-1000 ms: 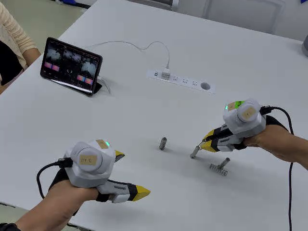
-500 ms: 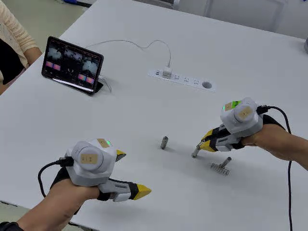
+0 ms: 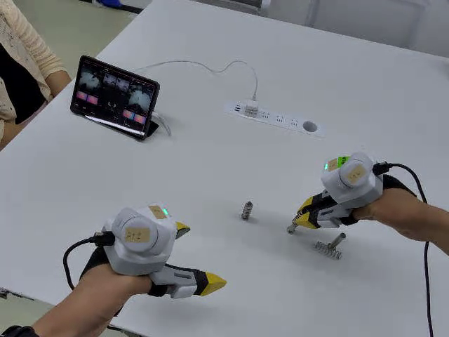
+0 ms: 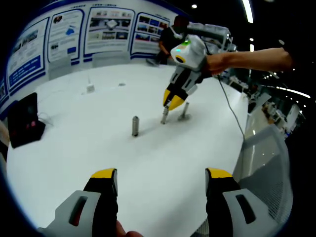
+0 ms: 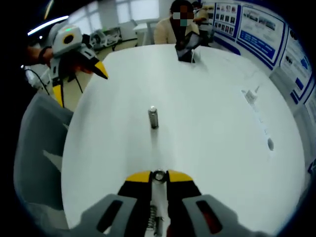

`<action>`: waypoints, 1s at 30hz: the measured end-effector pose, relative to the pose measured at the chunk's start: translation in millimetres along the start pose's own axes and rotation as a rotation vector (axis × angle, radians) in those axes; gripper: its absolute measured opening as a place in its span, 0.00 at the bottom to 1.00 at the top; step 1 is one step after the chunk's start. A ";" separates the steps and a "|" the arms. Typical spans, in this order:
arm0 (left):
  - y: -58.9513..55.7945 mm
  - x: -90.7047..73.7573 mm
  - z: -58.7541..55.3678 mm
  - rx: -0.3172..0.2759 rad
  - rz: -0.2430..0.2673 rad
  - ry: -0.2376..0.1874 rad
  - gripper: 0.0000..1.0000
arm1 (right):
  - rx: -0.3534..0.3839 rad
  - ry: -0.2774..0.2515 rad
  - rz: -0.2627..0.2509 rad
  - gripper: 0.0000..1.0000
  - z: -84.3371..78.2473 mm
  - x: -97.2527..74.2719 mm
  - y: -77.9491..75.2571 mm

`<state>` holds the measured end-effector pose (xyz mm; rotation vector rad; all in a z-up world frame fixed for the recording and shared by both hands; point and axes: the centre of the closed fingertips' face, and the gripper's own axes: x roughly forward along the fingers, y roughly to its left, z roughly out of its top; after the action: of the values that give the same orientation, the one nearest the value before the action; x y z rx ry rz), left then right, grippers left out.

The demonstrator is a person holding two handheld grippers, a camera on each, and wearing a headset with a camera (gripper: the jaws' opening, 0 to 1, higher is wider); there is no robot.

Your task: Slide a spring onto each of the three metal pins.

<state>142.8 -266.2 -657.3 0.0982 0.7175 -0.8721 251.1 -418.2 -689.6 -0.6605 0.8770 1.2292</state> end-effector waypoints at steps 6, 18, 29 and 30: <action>0.2 -0.8 -2.5 -0.006 0.001 0.005 0.74 | -0.002 0.011 0.007 0.13 -3.4 7.3 1.3; 4.9 -0.7 -0.4 -0.012 0.009 0.003 0.74 | 0.007 0.024 0.019 0.13 -10.3 17.8 0.9; 4.0 -0.6 -0.5 -0.012 0.011 0.005 0.74 | 0.015 0.033 0.015 0.13 -16.0 25.0 1.5; 4.3 -0.7 -0.7 -0.013 0.012 0.005 0.74 | 0.014 0.035 0.014 0.13 -16.5 25.1 1.4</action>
<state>145.2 -262.7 -658.2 0.0935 0.7265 -0.8559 248.6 -418.6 -719.5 -0.6672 0.9201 1.2256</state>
